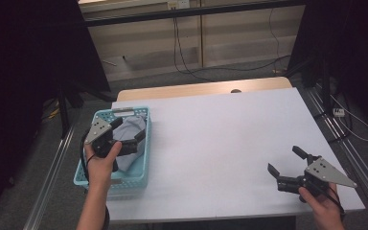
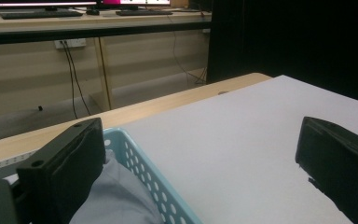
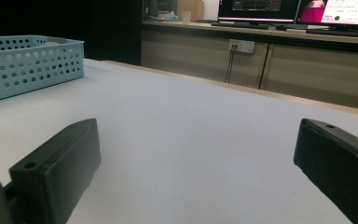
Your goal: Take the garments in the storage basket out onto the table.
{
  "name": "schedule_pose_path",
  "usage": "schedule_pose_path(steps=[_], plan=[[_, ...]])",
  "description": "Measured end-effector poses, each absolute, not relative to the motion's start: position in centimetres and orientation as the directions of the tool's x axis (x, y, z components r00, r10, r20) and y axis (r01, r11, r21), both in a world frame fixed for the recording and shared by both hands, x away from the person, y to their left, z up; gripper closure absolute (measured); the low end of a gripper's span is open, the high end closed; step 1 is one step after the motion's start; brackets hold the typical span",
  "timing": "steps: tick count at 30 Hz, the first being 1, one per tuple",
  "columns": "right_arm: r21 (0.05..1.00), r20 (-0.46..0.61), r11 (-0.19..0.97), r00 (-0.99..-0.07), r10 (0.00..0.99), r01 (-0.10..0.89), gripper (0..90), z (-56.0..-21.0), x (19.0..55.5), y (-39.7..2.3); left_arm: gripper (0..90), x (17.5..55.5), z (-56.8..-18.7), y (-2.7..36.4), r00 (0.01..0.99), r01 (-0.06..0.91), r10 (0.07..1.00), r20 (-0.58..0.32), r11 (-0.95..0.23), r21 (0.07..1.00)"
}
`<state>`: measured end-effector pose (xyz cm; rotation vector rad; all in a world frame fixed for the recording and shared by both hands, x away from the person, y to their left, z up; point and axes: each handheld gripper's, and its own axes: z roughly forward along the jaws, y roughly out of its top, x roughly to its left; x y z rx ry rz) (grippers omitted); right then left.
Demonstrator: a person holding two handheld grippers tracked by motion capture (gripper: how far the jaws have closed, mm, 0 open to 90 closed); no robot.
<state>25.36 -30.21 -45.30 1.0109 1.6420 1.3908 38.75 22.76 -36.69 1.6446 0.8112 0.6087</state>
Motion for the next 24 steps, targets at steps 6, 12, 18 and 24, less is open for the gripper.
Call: schedule_pose_path(steps=[6, 12, 18, 24], plan=[[0.99, -0.05, 0.101, -0.413, 0.91, 0.103, 0.2, -45.3, 25.4, -30.1, 1.9, 39.7, -36.9, 23.2, 0.613, 0.208, 0.789, -0.034, -0.121, 0.971], [0.99, -0.051, 0.102, -0.415, 0.908, 0.101, 0.2, -45.3, 25.4, -30.1, 2.0, 40.5, -37.1, 23.7, 0.601, 0.226, 0.798, -0.036, -0.126, 0.966], [0.99, -0.054, 0.104, -0.417, 0.907, 0.099, 0.2, -45.3, 25.4, -30.1, 2.0, 41.2, -37.5, 24.1, 0.589, 0.248, 0.807, -0.034, -0.141, 0.958], [0.99, -0.052, 0.103, -0.417, 0.907, 0.1, 0.2, -45.3, 25.4, -30.1, 2.0, 42.0, -38.0, 24.4, 0.582, 0.264, 0.812, -0.033, -0.151, 0.953]])
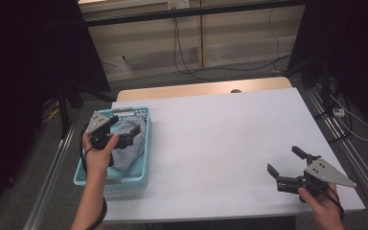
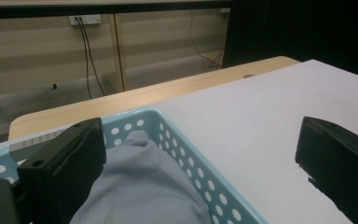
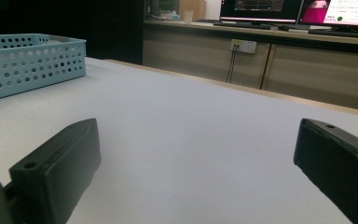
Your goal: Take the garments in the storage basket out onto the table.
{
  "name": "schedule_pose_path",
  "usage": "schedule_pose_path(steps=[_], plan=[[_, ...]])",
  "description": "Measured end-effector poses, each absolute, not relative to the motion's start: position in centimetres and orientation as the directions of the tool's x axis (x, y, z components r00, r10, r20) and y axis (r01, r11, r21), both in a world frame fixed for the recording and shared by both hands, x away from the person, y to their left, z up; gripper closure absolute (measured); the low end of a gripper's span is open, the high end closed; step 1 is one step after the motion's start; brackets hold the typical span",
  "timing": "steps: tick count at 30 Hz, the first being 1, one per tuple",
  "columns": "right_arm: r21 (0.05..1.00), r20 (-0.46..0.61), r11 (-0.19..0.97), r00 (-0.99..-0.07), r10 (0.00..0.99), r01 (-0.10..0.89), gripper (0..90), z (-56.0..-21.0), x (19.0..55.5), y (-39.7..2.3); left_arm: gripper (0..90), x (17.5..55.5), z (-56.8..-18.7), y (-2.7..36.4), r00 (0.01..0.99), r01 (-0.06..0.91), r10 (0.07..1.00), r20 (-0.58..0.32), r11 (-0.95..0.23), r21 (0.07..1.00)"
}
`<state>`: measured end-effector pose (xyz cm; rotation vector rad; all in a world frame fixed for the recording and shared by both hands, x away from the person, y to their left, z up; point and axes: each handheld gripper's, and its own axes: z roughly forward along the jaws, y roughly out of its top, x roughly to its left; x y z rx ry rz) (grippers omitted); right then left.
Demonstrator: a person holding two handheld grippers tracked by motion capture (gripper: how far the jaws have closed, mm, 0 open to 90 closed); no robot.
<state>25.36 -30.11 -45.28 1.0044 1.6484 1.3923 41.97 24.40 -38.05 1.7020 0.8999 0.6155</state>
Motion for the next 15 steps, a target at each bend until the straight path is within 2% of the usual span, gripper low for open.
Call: schedule_pose_path(steps=[15], plan=[[0.989, -0.06, 0.112, -0.42, 0.905, 0.099, 0.3, -45.3, 25.4, -30.0, 2.4, 43.6, -39.4, 25.1, 0.554, 0.325, 0.832, -0.04, -0.172, 0.93]])
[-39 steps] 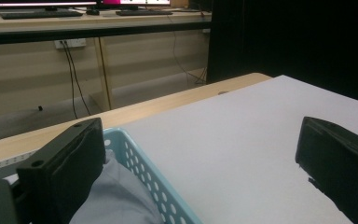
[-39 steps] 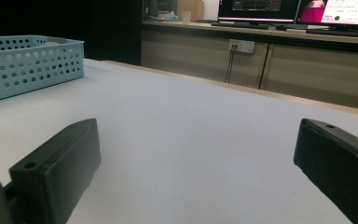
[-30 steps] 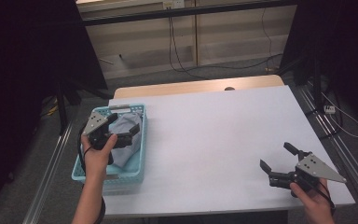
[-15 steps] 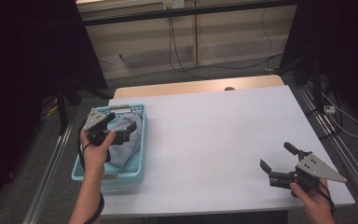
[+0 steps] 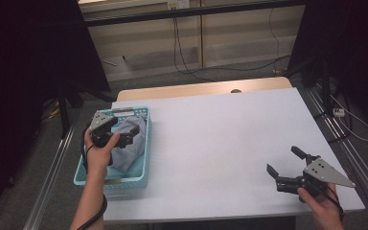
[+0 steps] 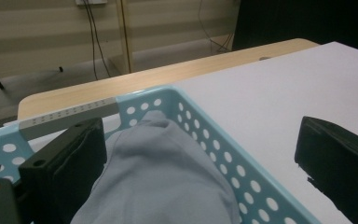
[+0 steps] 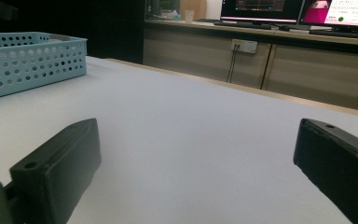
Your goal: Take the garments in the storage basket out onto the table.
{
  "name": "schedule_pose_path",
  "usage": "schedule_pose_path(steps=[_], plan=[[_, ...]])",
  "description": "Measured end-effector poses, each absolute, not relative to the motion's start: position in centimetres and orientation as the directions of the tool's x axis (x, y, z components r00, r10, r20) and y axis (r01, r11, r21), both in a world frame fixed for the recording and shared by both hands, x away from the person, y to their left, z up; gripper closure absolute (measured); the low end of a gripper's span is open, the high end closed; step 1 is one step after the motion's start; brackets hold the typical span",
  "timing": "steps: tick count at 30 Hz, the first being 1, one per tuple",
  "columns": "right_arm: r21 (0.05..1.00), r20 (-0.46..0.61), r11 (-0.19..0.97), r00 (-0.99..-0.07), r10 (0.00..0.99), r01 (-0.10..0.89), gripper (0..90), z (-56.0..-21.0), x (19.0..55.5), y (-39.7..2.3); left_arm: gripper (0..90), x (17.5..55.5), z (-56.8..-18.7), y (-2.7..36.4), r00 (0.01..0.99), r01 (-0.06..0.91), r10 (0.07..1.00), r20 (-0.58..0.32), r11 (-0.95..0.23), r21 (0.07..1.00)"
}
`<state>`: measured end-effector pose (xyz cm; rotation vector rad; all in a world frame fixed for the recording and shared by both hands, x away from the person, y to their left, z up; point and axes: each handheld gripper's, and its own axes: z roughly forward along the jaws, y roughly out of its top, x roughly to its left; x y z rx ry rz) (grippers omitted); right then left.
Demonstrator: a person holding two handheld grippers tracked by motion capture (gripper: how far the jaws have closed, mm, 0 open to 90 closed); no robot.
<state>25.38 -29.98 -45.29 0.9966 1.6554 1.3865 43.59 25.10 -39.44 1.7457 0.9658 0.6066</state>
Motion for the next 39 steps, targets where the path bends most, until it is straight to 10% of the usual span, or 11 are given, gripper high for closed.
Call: schedule_pose_path(steps=[39], plan=[[0.991, -0.031, 0.085, -0.432, 0.901, 0.105, 0.7, -45.3, 25.4, -29.8, 1.7, 48.0, -44.3, 24.2, 0.513, 0.54, 0.858, -0.01, -0.314, 0.781]])
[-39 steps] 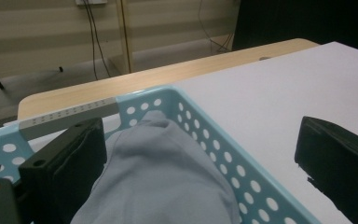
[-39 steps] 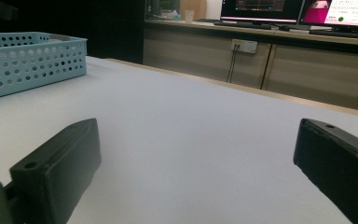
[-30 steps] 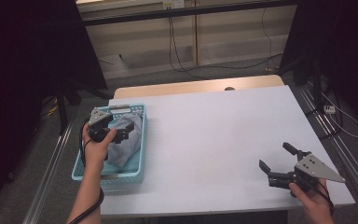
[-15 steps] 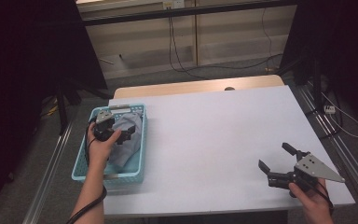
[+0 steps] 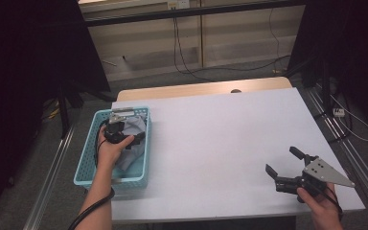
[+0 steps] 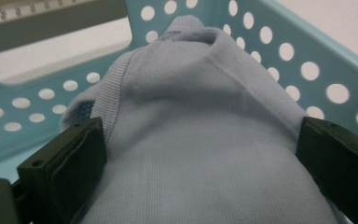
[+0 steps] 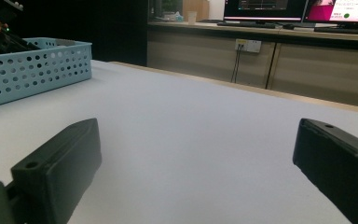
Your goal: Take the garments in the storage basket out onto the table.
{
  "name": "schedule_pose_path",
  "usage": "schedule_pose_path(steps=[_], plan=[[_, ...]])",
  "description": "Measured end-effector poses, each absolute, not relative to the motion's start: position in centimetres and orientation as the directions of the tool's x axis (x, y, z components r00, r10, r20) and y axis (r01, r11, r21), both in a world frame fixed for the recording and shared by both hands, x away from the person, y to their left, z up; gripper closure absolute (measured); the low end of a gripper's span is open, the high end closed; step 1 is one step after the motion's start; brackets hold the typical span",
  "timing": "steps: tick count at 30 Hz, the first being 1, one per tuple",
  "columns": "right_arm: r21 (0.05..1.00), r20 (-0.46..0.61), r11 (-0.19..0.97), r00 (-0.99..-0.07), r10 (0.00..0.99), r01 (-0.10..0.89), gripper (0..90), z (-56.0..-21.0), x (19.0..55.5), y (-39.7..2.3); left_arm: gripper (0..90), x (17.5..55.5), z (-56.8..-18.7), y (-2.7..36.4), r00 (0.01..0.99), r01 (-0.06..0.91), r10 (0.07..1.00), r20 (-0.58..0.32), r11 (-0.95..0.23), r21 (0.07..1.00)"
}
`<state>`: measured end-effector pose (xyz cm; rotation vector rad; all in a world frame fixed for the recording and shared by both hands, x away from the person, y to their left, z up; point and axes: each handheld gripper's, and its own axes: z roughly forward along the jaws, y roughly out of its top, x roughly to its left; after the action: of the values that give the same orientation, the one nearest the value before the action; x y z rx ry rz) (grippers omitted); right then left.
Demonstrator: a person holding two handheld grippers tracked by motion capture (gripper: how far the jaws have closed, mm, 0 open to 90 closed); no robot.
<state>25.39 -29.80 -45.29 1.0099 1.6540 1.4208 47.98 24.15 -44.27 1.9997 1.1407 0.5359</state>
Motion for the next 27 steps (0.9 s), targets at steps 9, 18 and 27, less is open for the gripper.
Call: schedule_pose_path(steps=[9, 18, 27], plan=[[0.991, -0.036, 0.09, -0.432, 0.901, 0.104, 0.7, -45.3, 25.4, -29.7, 0.2, 48.5, -45.0, 24.0, 0.515, 0.581, 0.856, -0.038, -0.316, 0.75], [0.989, -0.056, 0.11, -0.433, 0.899, 0.1, 0.7, -45.3, 25.4, -29.8, 0.2, 49.0, -45.6, 24.0, 0.491, 0.614, 0.868, -0.066, -0.291, 0.734], [0.989, -0.064, 0.116, -0.431, 0.9, 0.095, 0.7, -45.2, 25.3, -29.9, 4.3, 49.0, -45.8, 23.8, 0.467, 0.652, 0.881, -0.081, -0.281, 0.705]])
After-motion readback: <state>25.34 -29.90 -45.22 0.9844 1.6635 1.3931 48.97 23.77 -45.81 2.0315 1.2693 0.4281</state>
